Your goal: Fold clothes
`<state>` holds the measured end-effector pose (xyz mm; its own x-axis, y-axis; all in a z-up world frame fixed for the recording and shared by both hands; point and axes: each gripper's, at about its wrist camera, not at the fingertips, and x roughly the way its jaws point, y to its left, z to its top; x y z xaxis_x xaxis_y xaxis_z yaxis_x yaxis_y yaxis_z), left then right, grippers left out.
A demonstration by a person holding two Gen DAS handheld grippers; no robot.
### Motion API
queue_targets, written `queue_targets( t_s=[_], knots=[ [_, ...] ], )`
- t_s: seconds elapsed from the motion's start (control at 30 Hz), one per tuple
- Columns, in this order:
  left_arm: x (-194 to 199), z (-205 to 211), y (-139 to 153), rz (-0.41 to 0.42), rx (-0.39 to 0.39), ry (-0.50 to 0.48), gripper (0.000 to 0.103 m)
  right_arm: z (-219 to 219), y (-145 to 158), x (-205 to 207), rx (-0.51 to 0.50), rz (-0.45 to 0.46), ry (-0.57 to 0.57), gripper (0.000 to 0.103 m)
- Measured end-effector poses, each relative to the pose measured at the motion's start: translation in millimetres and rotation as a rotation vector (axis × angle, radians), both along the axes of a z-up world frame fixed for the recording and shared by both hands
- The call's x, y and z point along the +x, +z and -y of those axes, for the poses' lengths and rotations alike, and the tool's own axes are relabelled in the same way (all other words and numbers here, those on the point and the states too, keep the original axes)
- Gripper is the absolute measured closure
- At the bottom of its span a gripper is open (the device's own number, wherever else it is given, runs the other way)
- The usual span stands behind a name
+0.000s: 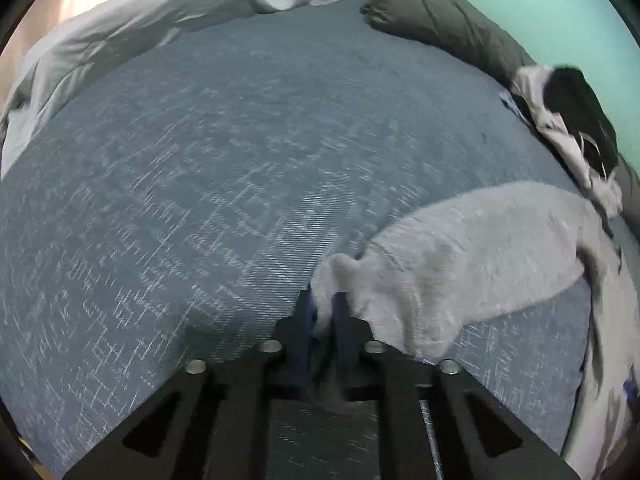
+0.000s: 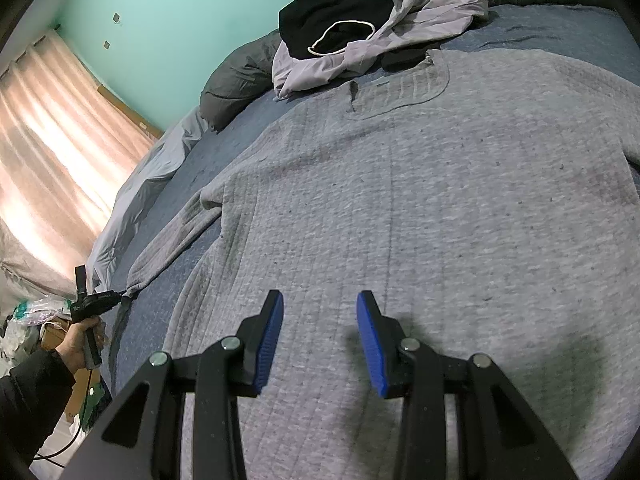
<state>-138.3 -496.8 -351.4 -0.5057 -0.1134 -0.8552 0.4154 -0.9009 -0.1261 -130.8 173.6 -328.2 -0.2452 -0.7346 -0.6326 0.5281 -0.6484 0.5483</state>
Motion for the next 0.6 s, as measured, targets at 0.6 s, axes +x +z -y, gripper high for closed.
queue_targets(
  t_s=[0.6],
  knots=[
    [-33.5,44.4,53.6,0.057,-0.209,0.108,0.091,-2.1,-7.1,-6.4,0.007,0.010,0.000,0.065]
  ],
)
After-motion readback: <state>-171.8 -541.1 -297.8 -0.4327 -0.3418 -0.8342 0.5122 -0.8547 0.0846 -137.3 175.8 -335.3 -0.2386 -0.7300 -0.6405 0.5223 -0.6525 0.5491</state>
